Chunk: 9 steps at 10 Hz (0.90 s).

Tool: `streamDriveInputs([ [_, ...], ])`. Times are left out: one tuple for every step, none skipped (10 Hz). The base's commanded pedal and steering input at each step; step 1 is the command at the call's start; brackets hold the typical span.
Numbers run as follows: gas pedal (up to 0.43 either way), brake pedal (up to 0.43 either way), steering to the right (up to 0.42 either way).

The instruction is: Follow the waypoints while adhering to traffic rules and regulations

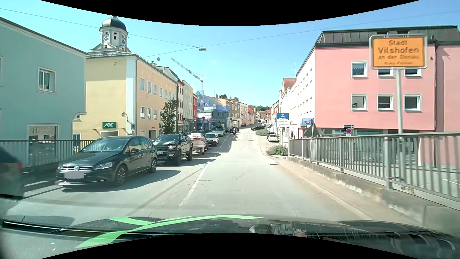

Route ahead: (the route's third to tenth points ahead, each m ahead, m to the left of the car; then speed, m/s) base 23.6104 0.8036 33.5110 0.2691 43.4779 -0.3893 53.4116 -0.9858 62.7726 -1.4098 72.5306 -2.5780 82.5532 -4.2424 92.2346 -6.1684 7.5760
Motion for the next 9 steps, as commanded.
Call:
streamDriveInputs([
  [0.059, 0.0, -0.004],
  [0.059, 0.0, -0.003],
  [0.008, 0.0, -0.003],
  [0.0, 0.0, -0.003],
  [0.0, 0.0, -0.002],
  [0.0, 0.0, -0.002],
  [0.0, 0.0, 0.0],
  [0.0, 0.0, 0.004],
  [0.0, 0.0, 0.008],
])
